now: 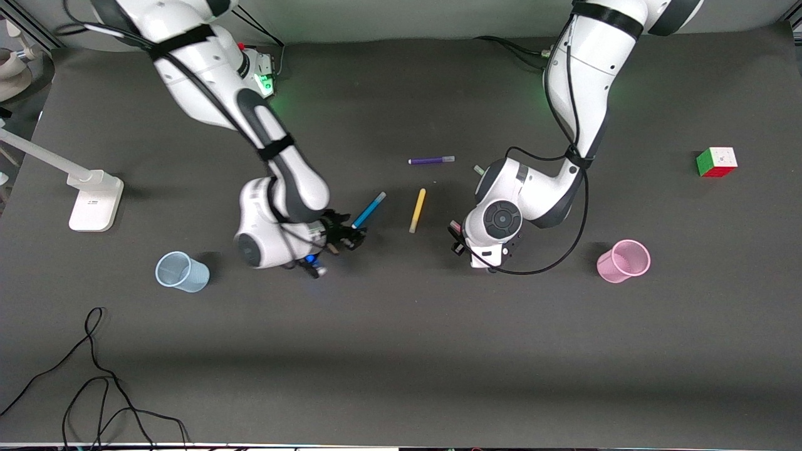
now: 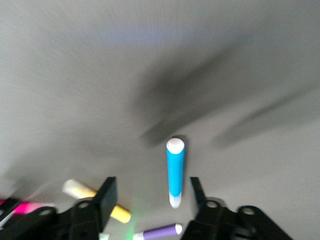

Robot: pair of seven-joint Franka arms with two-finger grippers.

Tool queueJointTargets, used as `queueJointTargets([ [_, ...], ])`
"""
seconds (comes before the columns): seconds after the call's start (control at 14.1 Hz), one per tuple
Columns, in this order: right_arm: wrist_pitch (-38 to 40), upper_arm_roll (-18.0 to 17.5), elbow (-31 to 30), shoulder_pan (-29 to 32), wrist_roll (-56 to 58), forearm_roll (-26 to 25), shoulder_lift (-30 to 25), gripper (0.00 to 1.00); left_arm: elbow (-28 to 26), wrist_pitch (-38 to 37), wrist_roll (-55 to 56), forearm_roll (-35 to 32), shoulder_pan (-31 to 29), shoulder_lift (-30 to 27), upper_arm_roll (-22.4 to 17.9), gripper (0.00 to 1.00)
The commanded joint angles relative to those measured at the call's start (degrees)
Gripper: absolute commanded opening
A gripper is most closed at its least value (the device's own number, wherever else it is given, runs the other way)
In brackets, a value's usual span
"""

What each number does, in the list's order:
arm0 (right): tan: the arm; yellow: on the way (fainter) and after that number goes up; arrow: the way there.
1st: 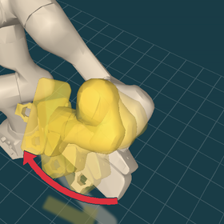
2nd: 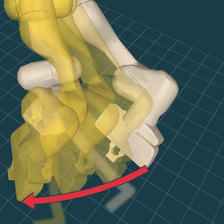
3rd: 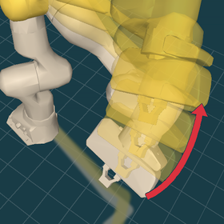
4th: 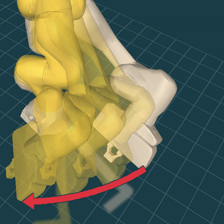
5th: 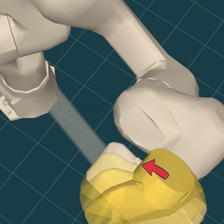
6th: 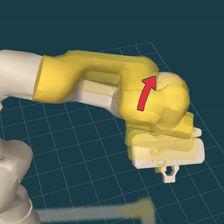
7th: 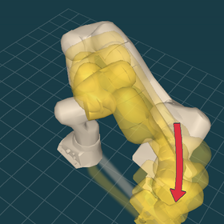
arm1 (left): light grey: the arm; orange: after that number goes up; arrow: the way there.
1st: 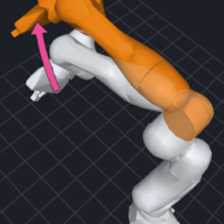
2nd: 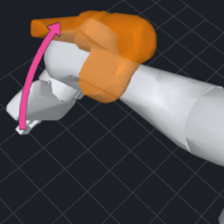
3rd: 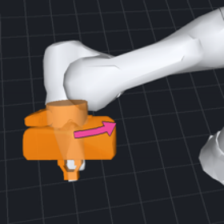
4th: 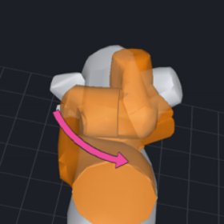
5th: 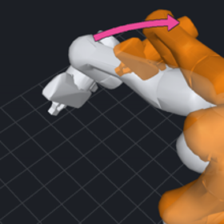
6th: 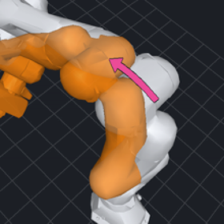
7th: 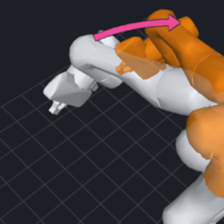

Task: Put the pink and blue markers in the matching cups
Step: 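Grasp the pink marker with the left gripper and carry it toward the pink cup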

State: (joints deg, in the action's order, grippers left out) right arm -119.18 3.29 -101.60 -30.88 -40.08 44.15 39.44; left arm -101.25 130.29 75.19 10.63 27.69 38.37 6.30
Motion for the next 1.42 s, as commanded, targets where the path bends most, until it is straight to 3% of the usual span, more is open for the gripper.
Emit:
queueJointTargets([
  [0.0, -1.93, 0.58, -1.57, -1.90, -0.70, 2.61, 0.46, 1.00, -0.53, 0.23, 1.19, 0.54, 0.87, -0.14, -0.50, 0.00],
  [0.28, -1.94, 0.84, -2.81, -1.55, 0.09, 2.08, 0.11, 1.00, 0.78, -4.06, 0.05, 0.45, -0.53, -2.33, -0.93, 0.00],
  [0.5, -1.94, 1.11, -2.81, -1.38, 0.09, 1.73, -0.15, 0.96, 11.12, -22.20, -5.02, 1.67, -8.86, -3.21, -0.06, 0.00],
  [0.57, -1.94, 1.37, -2.81, -1.46, 0.09, 1.73, -0.24, 0.88, 15.07, -29.06, -8.53, 4.38, -12.36, -3.21, -0.15, 0.00],
  [0.78, -1.85, 2.16, -2.81, -1.47, 0.18, 1.73, -0.33, 0.51, 22.91, -44.02, -22.58, 11.59, -25.36, -2.51, -0.15, 0.00],
  [1.06, -1.94, 2.60, -2.72, -1.64, 0.18, 1.64, -0.33, 0.07, 24.08, -54.33, -34.47, 16.26, -37.07, -2.51, -0.06, 0.00],
  [1.13, -1.94, 2.60, -2.72, -1.64, 0.18, 1.64, -0.33, 0.00, 23.99, -56.09, -37.80, 18.10, -39.53, -2.25, -0.15, 0.00],
  [1.35, -1.32, 3.82, -2.63, -1.73, -0.35, 1.64, -1.73, 0.00, 23.90, -58.48, -43.09, 22.14, -45.87, 1.26, -0.15, 0.00],
])
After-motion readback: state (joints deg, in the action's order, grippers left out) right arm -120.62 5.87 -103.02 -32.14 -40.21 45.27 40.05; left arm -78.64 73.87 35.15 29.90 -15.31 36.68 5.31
